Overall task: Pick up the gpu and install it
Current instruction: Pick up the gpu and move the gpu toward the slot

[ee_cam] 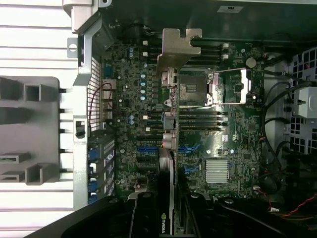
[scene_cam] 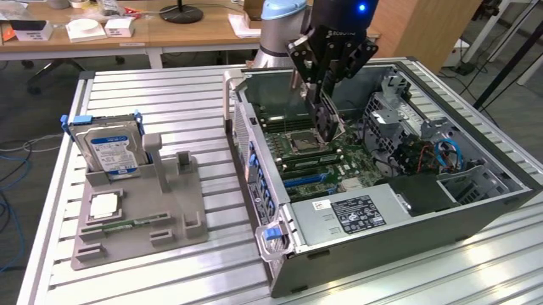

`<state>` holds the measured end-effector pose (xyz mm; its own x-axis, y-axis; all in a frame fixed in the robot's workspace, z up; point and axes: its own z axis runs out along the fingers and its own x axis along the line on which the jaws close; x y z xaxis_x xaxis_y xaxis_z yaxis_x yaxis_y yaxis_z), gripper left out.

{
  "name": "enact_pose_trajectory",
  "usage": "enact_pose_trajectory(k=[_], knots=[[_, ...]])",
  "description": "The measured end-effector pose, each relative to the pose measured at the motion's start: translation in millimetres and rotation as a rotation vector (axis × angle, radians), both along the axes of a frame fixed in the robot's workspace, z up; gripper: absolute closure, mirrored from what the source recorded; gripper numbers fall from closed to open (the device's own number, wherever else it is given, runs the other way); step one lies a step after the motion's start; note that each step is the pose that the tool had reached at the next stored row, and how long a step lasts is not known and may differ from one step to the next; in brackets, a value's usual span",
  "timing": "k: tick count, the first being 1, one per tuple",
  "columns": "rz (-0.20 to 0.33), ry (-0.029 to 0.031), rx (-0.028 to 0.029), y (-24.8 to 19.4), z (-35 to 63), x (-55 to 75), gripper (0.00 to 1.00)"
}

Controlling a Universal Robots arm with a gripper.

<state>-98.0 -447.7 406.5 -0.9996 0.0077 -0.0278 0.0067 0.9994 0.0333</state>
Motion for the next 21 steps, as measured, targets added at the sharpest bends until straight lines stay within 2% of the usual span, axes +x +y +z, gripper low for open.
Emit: enact_pose_trajectory(k=[21], knots=[[0.0,0.0,0.0001,0.0,0.0,30.4,0.74]])
